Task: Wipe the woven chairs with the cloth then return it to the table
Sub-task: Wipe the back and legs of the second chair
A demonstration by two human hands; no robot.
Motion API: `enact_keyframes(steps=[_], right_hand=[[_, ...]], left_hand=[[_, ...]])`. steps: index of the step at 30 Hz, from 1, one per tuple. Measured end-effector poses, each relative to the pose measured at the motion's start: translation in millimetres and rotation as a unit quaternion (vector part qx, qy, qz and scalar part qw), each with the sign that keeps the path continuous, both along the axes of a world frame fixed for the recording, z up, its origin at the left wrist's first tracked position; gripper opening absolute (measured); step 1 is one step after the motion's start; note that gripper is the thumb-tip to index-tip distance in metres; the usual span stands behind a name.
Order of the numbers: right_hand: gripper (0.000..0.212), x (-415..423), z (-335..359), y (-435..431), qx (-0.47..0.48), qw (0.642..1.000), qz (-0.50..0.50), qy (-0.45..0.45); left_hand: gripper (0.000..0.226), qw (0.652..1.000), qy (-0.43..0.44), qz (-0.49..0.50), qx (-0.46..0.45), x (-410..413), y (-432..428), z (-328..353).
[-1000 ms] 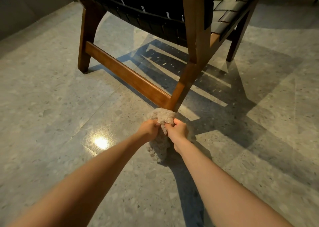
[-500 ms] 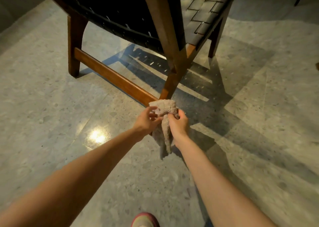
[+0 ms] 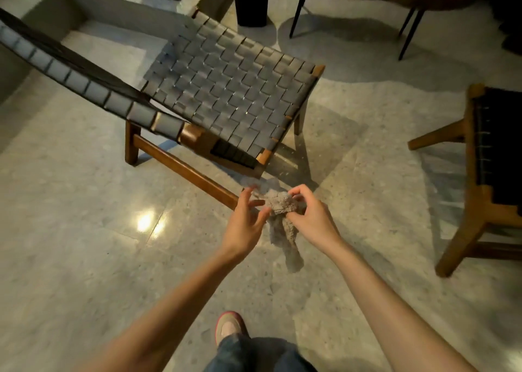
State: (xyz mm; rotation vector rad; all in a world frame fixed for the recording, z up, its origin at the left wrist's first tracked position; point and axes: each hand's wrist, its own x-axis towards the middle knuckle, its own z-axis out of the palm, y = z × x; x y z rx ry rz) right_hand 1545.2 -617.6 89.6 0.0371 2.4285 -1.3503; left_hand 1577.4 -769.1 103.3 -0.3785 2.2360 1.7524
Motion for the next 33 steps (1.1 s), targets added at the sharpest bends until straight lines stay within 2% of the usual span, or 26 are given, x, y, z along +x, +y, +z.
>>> enact_keyframes(steps=[3, 8, 12, 14, 17, 20, 24, 26, 28, 30, 32, 33], right_hand=[[0.033, 2, 74, 1, 0.027, 0.998, 0.031, 0.042], [0.050, 0, 164, 1, 0.029, 0.992, 0.102, 0.070], [0.034, -3, 199, 10, 0.122, 0.974, 0.152, 0.114], [0.037, -8, 208, 15, 0.156, 0.967, 0.153, 0.133], [0.040, -27, 217, 24, 0.154, 0.964, 0.180, 0.120], [0.038, -60, 228, 37, 0.104, 0.973, 0.199, 0.049], [0.019, -116, 233, 51, 0.005, 0.971, 0.239, -0.023], [0.016, -147, 235, 58, 0.029, 0.960, 0.279, -0.004], [0.008, -179, 239, 66, 0.098, 0.945, 0.309, 0.046], [0.003, -208, 244, 73, 0.150, 0.933, 0.317, 0.083], [0.008, -235, 245, 76, 0.170, 0.926, 0.324, 0.091], [0.012, -248, 244, 74, 0.170, 0.927, 0.326, 0.080]], left_hand=[[0.057, 0.999, 0.037, -0.039, -0.003, -4, -1, 73], [0.018, 0.989, 0.103, -0.060, -0.088, -6, -14, 150], [0.011, 0.974, 0.159, -0.069, -0.146, -8, -31, 186], [0.013, 0.966, 0.176, -0.070, -0.178, -12, -35, 198], [0.018, 0.960, 0.177, -0.075, -0.201, -24, -34, 208], [0.020, 0.956, 0.178, -0.062, -0.223, -49, -28, 210], [0.018, 0.956, 0.168, -0.012, -0.241, -93, -16, 206], [0.020, 0.939, 0.158, 0.012, -0.304, -112, -8, 205], [0.022, 0.904, 0.142, 0.040, -0.401, -126, 5, 210], [0.022, 0.881, 0.113, 0.062, -0.454, -139, 19, 219], [0.021, 0.888, 0.086, 0.059, -0.448, -150, 29, 226], [0.019, 0.903, 0.075, 0.065, -0.417, -155, 33, 229]])
